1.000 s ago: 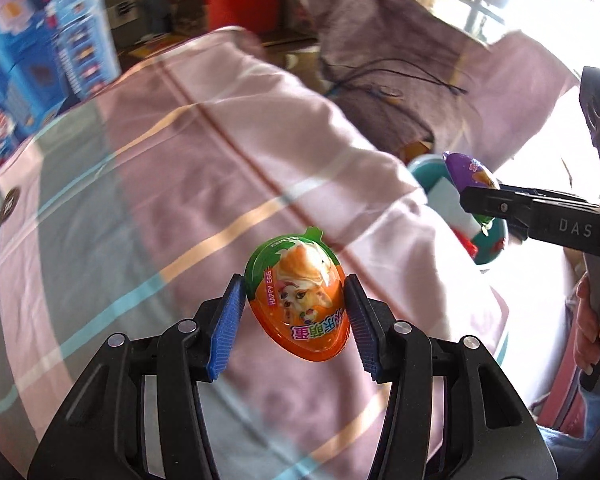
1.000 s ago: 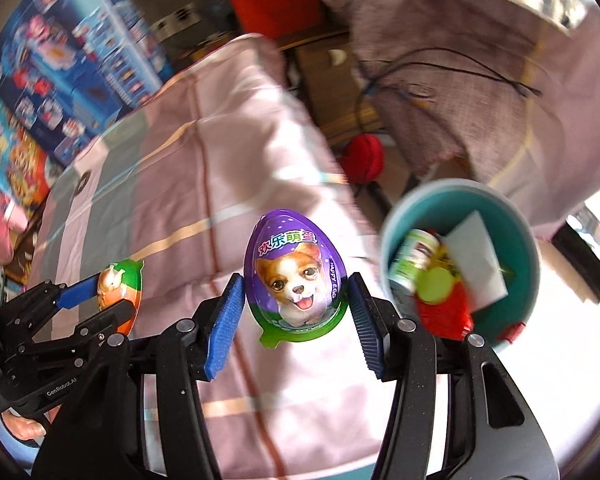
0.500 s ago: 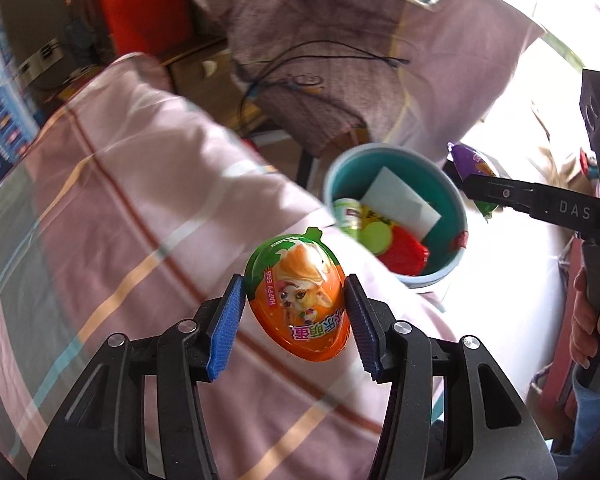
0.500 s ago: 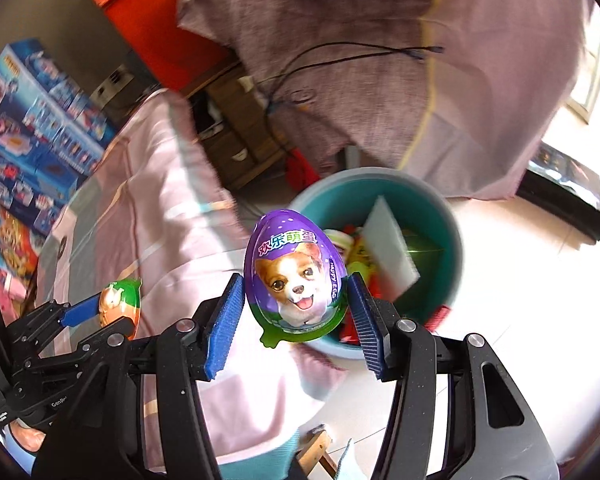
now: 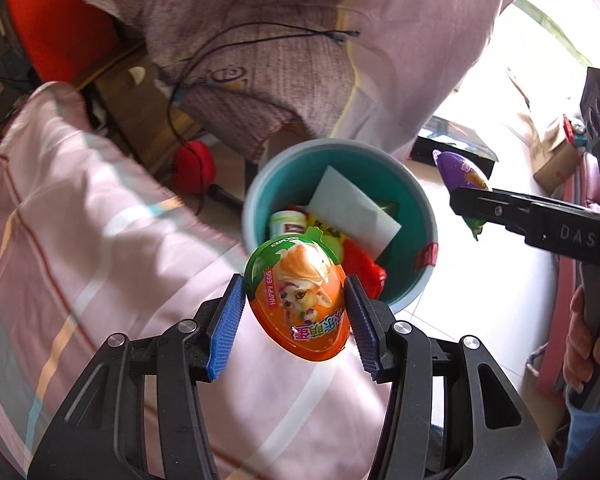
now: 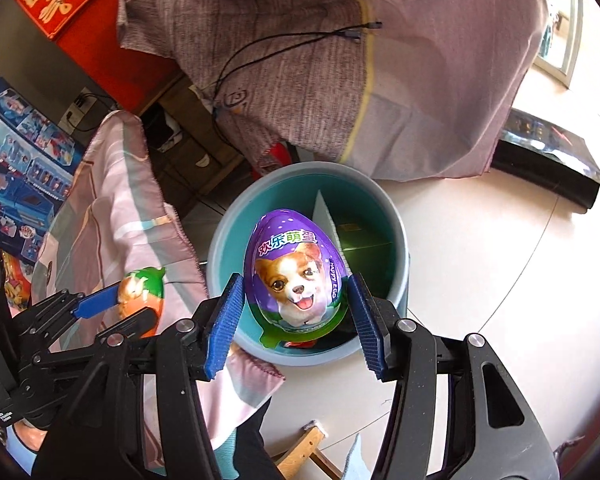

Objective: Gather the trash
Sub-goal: 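Carry the purple and orange eggs over the teal bucket, then open both grippers to drop the eggs into the bucket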

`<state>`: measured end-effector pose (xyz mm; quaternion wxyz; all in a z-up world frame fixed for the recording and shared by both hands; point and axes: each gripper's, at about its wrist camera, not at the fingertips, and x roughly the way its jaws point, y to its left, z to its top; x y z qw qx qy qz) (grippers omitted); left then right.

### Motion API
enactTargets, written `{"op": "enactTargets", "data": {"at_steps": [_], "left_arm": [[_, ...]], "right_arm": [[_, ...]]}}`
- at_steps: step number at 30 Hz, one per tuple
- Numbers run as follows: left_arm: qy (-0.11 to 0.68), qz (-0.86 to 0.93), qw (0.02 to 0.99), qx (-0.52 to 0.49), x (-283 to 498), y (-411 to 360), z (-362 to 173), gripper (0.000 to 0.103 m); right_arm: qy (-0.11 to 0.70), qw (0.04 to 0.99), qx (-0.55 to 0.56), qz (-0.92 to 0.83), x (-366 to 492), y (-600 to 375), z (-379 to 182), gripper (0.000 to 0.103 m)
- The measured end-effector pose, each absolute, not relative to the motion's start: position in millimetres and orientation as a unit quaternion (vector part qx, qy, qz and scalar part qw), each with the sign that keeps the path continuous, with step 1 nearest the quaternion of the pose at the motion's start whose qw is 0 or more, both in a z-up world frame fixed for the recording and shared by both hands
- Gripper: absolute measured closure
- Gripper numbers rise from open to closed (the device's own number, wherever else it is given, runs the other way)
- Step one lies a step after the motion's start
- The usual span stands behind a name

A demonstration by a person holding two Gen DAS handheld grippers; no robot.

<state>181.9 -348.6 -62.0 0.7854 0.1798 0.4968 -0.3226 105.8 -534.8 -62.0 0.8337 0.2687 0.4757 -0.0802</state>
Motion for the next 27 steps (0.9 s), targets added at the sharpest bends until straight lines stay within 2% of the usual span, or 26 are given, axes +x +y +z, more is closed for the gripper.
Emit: {"op": "enactTargets", "data": {"at_steps": [10,13,15,21,27], "left_arm": [[0.519,-0.348,0.762,0.171,196,-388,-82,0.050],[0.525,-0.345,0.759,0.171,201,-393,-87,0.038],[0.522,-0.337,0.764,0.175,201,-390,-88,0.026],[0.512,-0.324,0.774,0.185,198,-373,-84,0.009],[0.512,-0.306,0.784,0.174,195,-349,-79,0.006]], "right_arm": [[0.486,0.826,0.271,-0.089,118,-546,-65,0.052],[0.486,0.826,0.270,-0.089,119,-546,-65,0.052],[0.488,0.825,0.269,-0.089,121,-545,-66,0.052],[0.500,0.822,0.261,-0.077,130,-533,-71,0.052],[0.510,0.823,0.241,-0.065,142,-516,-73,0.051]]}}
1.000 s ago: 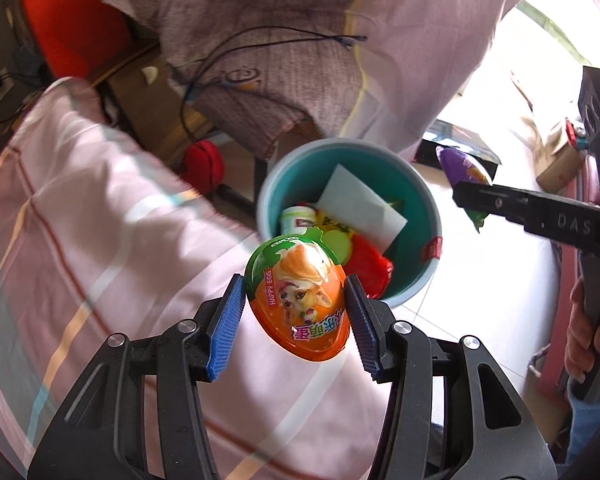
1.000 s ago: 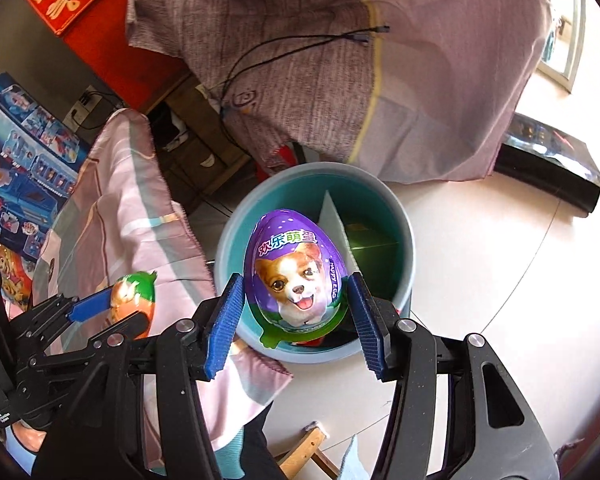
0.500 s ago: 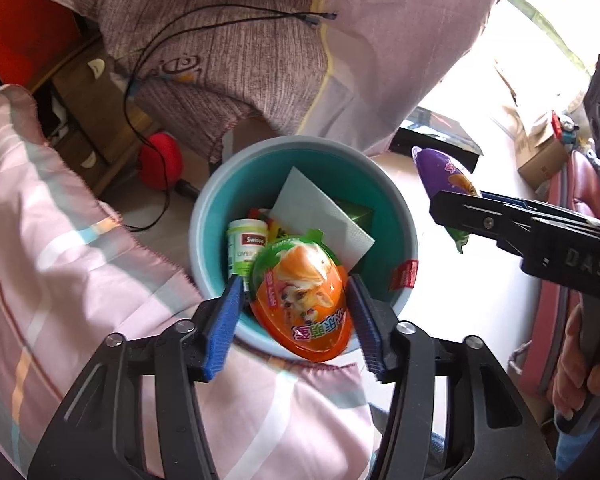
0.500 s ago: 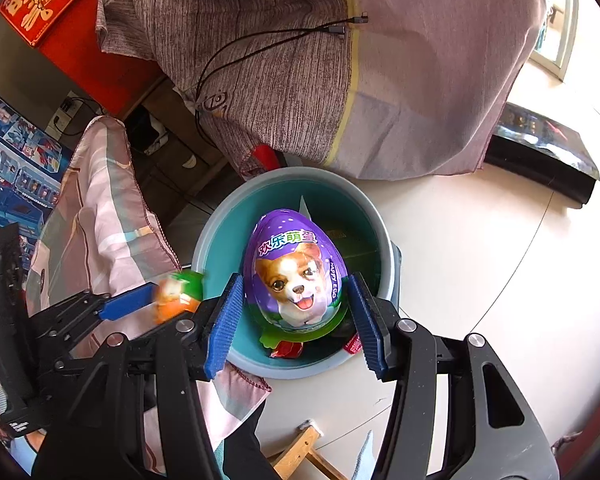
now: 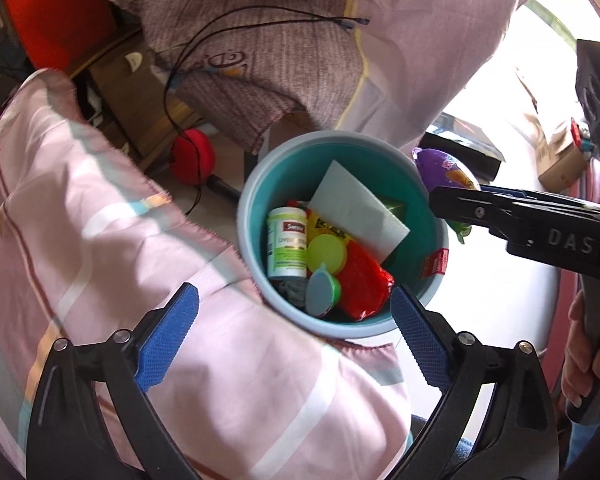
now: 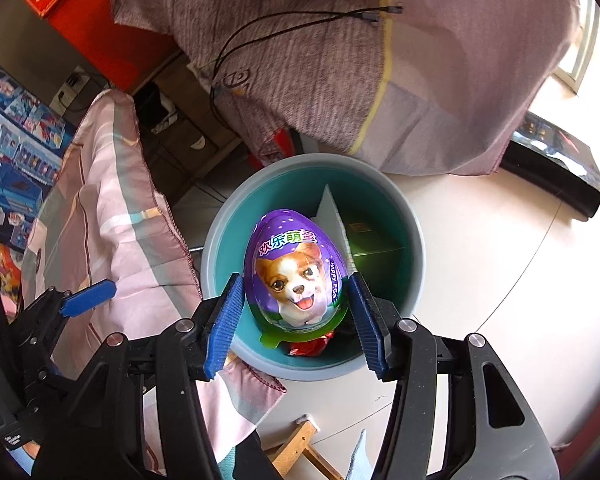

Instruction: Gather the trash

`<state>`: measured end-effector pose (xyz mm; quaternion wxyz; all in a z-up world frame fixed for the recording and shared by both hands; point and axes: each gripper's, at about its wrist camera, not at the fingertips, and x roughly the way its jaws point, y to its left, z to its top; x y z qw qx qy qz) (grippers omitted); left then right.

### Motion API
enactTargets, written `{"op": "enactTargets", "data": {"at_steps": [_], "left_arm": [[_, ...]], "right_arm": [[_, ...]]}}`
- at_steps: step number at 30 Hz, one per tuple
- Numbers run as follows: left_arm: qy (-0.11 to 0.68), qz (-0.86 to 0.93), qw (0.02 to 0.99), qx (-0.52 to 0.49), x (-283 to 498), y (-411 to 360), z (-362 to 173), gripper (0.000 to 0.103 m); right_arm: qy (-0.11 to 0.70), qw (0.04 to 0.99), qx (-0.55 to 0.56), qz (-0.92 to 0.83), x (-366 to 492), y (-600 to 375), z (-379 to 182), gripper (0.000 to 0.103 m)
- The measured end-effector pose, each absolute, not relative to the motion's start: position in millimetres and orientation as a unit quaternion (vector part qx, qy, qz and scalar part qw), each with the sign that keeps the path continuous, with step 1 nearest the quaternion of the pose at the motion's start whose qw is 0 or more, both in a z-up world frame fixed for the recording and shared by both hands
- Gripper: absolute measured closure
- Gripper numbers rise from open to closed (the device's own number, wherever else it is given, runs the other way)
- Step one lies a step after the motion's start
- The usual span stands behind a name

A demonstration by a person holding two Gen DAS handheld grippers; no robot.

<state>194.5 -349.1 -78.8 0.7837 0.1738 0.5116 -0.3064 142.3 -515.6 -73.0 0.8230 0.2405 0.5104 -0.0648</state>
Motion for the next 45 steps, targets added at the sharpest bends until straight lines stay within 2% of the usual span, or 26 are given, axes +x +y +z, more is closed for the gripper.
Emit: {"op": "enactTargets", "data": {"at_steps": [8,10,11,14,24,45], "left_arm": [[0.514,-0.287,0.793,0.158,197,-322,-76,0.006],[0.512,-0.281,0.796,0.157,198,-317,-74,0.006],[0.512,-0.280,0.797,0.156,198,-314,-73,0.006],[0.513,-0.276,0.800,0.147,199,-307,-70,0.006],[0.526,-0.273,0.794,0.132,186,-294,-67,0.006],[0.479,-0.230,0.838,0.124,122,-229,-30,0.004]], "right_arm": [[0.515,0.831,0.204,-0.050,160,-491,-68,0.051],[0.514,0.832,0.200,-0.052,162,-487,-67,0.030],[0.511,0.834,0.199,-0.054,163,-486,-66,0.024],[0.517,0.830,0.204,-0.052,163,-484,-66,0.023],[0.522,0.829,0.187,-0.077,137,-475,-56,0.007],[0.489,0.860,0.121,-0.074,54,-416,-4,0.007]]}}
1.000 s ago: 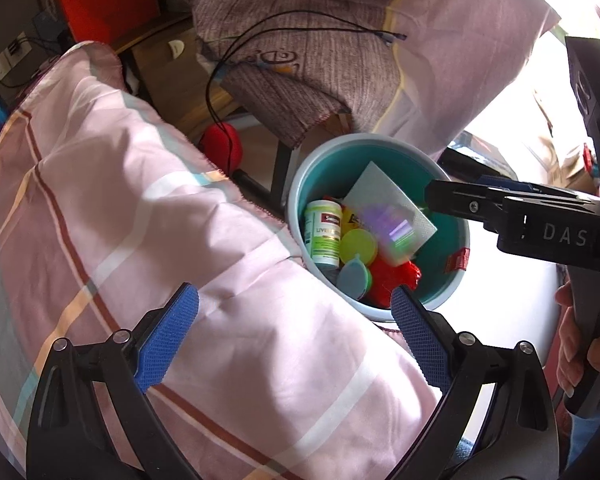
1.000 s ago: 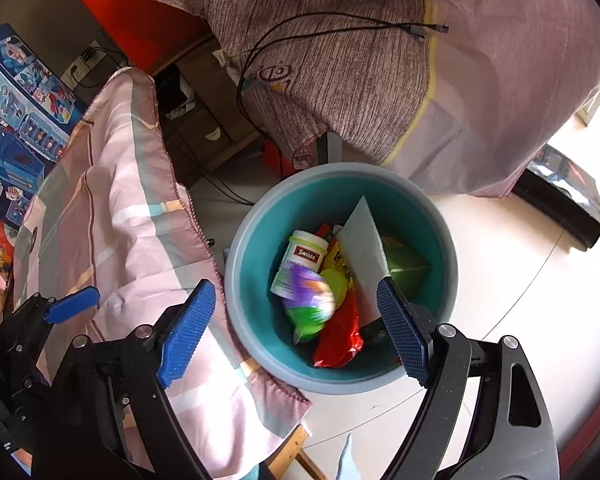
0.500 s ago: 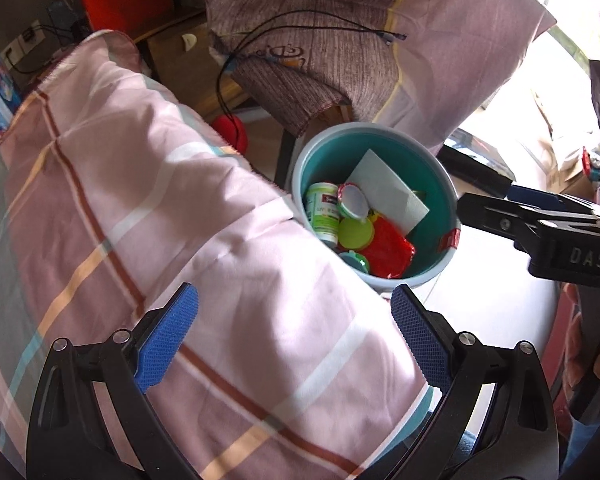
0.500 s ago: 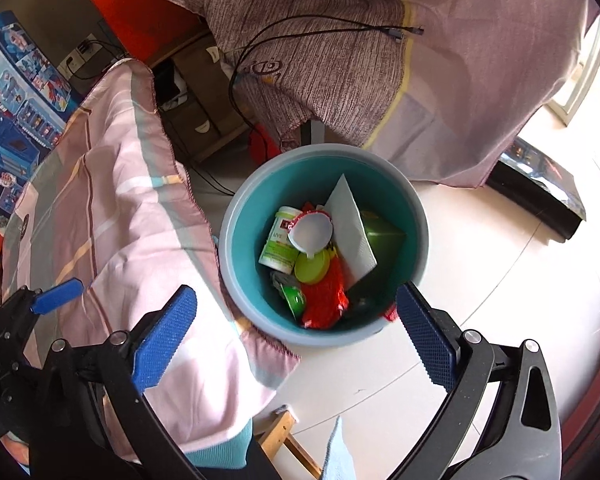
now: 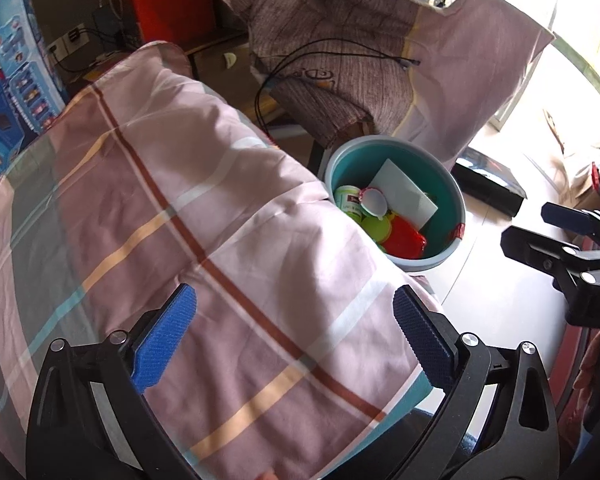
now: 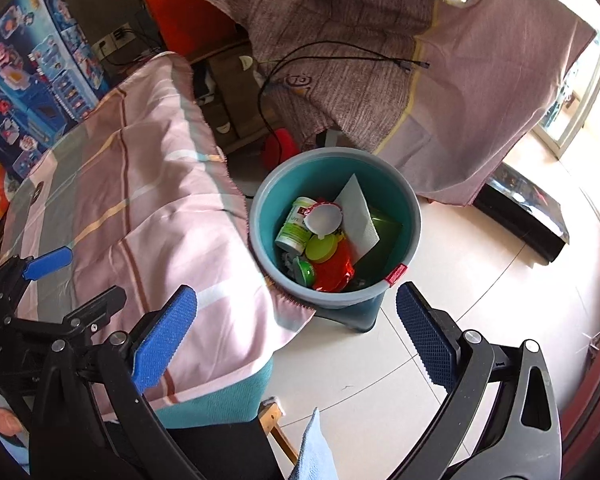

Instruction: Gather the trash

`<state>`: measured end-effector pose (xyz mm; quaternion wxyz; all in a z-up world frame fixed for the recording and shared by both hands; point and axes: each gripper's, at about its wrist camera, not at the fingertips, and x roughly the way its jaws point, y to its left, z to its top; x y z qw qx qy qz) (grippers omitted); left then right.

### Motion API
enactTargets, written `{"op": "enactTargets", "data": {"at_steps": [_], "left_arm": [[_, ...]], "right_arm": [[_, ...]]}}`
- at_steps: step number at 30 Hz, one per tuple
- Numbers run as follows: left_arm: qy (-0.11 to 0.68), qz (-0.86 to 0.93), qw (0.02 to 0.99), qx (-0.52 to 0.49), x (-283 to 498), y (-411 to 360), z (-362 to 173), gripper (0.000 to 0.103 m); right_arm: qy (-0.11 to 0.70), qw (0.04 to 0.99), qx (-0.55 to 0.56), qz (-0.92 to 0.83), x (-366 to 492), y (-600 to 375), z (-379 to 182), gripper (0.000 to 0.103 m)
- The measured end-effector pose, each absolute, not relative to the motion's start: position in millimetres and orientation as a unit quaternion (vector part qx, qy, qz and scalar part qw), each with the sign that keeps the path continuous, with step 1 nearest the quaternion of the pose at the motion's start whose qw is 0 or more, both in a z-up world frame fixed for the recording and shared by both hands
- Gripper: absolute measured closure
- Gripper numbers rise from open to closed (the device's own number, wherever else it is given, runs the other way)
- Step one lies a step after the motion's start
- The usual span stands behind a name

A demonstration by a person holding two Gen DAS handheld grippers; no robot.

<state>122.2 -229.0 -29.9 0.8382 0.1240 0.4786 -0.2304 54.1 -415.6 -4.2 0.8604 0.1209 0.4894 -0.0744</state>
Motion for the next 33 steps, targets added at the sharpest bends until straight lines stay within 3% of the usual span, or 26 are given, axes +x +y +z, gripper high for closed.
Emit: {"op": "enactTargets", "data": {"at_steps": [33], "left_arm": [[0.468,-0.205,0.855,0.091,67,-191,-15,0.004]], "right_arm": [[0.460,0.877,0.116,-0.083,-1,-395,4,0.007]]}}
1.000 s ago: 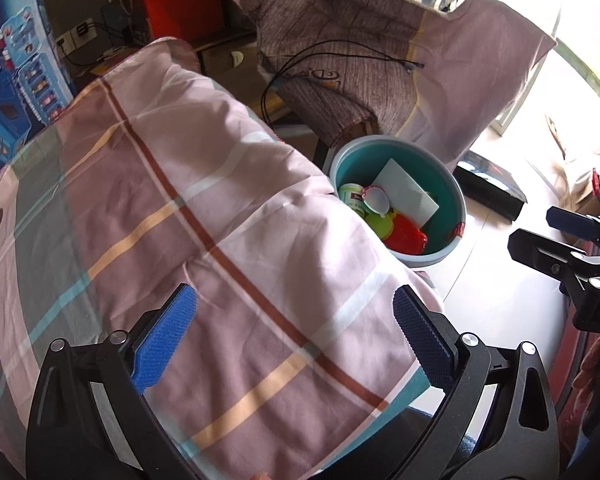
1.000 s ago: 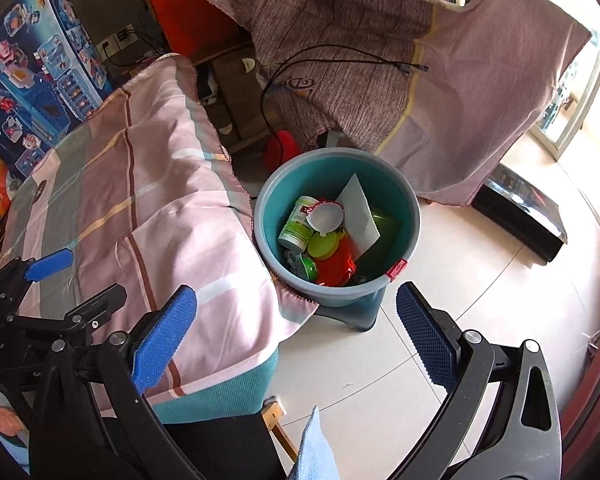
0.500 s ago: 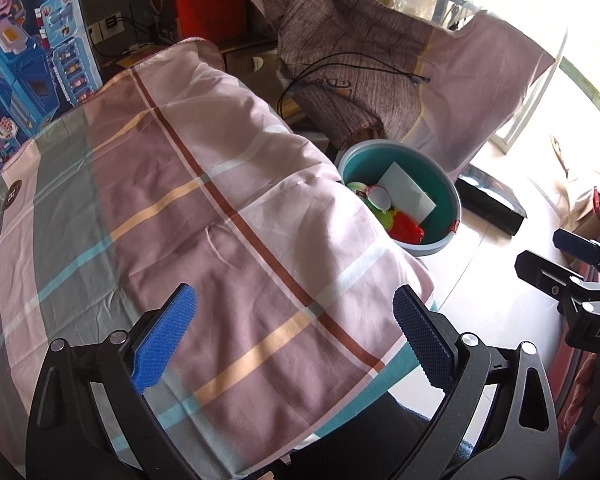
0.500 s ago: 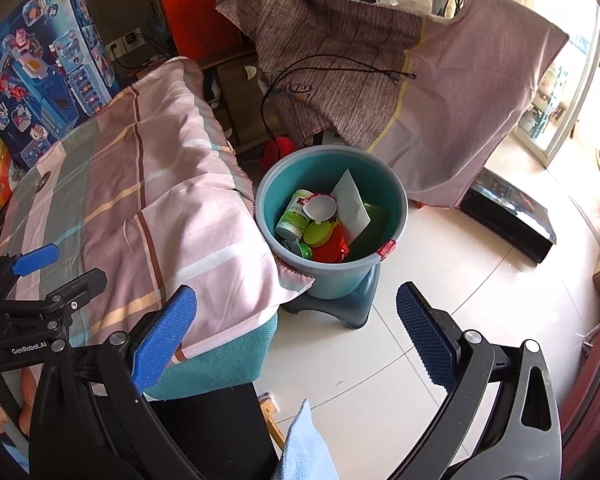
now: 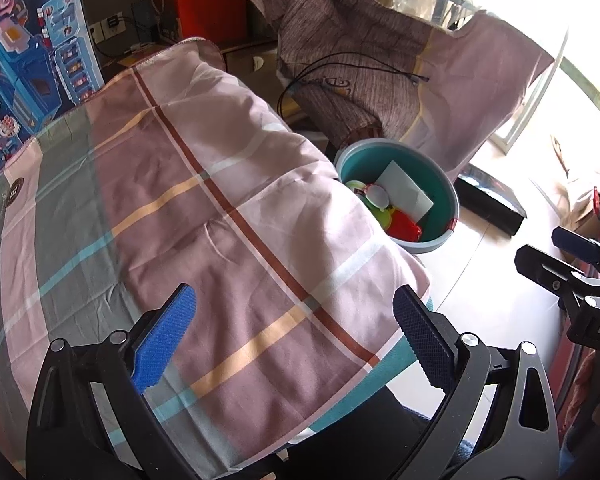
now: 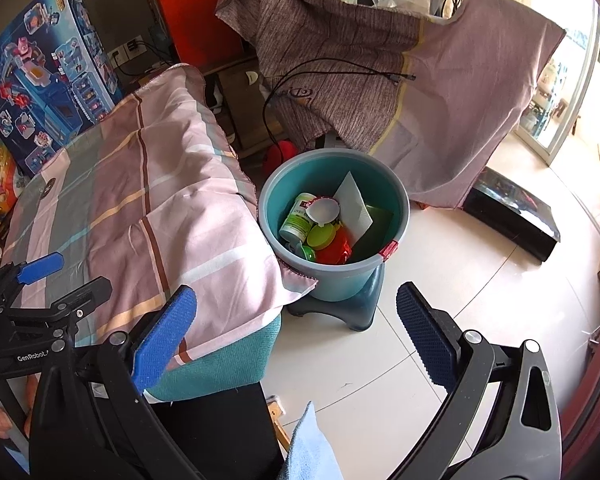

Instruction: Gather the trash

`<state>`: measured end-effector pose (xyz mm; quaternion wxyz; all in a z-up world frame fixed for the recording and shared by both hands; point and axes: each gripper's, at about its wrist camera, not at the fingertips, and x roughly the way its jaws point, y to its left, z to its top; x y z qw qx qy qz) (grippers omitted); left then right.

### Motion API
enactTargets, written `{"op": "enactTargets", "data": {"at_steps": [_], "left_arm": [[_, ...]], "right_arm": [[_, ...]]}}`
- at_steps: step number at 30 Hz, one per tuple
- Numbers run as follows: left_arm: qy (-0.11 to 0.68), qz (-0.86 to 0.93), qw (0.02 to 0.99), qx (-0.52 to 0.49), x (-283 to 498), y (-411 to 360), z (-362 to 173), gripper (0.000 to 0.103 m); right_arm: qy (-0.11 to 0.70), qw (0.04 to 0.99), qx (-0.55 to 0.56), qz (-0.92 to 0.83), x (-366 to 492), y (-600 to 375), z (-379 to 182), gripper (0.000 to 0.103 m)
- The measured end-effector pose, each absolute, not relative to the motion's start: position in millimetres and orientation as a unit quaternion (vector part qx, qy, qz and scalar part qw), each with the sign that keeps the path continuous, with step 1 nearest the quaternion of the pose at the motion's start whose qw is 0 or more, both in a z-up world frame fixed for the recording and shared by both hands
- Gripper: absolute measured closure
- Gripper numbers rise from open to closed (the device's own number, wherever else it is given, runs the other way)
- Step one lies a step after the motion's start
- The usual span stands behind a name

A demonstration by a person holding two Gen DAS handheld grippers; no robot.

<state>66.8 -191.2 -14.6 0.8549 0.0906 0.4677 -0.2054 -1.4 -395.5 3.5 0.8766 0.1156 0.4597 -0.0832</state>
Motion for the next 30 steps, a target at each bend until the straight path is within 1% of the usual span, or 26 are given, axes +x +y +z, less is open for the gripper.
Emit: {"op": "enactTargets", "data": {"at_steps": [13,20,30], "left_arm": [[0.481,-0.204,0.848,0.088,76,-192,-28,0.004],[0.460,-0.202,0.860,0.087,72,-190,-27,0.004],[0.467,-0.202,0.856,0.089,74,-190,-33,0.004]], "right_arm": [[0.469,0.871,0.119,-0.082,4,-394,-8,0.007],[0.473,0.869,0.121,-0.082,5,-395,-13,0.007],[0.476,0.868,0.119,-0.083,8,-394,-16,0.007]]}}
